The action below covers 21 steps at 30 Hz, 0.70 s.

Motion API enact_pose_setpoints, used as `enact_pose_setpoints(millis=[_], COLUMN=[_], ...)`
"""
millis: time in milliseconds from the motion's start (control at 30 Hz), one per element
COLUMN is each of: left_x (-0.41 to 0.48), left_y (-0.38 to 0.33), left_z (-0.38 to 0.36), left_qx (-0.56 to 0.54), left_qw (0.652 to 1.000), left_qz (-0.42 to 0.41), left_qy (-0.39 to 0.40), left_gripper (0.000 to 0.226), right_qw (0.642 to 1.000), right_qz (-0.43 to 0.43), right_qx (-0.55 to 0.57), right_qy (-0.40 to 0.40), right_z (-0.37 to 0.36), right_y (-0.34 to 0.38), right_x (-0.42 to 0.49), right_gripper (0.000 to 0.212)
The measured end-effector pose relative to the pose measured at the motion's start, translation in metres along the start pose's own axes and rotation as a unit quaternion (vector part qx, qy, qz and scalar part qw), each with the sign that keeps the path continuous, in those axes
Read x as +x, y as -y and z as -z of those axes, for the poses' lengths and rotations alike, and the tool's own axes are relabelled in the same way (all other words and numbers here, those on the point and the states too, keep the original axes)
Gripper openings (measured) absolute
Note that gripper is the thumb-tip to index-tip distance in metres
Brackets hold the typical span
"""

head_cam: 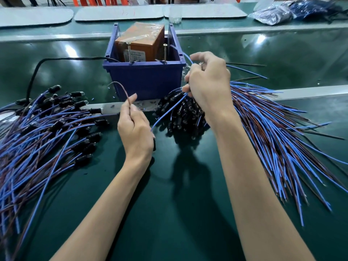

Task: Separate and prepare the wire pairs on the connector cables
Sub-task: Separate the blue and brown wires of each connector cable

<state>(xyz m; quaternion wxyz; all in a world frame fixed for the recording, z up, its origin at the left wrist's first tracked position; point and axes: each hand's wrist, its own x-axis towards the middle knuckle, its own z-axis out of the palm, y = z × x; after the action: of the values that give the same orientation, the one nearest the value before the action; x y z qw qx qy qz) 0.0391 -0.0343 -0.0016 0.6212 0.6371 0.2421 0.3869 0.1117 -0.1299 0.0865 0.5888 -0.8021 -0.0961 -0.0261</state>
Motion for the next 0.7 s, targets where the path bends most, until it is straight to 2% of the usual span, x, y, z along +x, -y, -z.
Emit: enact_pose_setpoints(millis=[133, 300, 600, 700], left_x=[0.0016, 0.0021, 0.0043, 0.0031], left_y=[0.0042, 0.0032, 0.0098, 0.0089], left_z=[0.0, -0.0003, 0.0008, 0.0004], left_qx=[0.03, 0.032, 0.042, 0.028], left_qw=[0.999, 0.999, 0.997, 0.998], left_qz=[0.025, 0.01, 0.017, -0.007], left_qy=[0.024, 0.024, 0.063, 0.065], left_gripper=[0.035, 0.032, 0.044, 0.04], right_qw=[1.0, 0.998, 0.995, 0.995], right_qz=[0.013, 0.023, 0.04, 0.041], right_qx=[-0.017, -0.03, -0.084, -0.089], right_qy=[0.023, 0.056, 0.032, 0.026], right_z=[0.0001, 0.0003, 0.0004, -0.0001], right_y=[-0.0015, -0.0022, -0.0009, 0.0003], right_x=[0.0001, -0.0003, -0.0017, -0.0018], right_gripper=[0.035, 0.018, 0.018, 0.02])
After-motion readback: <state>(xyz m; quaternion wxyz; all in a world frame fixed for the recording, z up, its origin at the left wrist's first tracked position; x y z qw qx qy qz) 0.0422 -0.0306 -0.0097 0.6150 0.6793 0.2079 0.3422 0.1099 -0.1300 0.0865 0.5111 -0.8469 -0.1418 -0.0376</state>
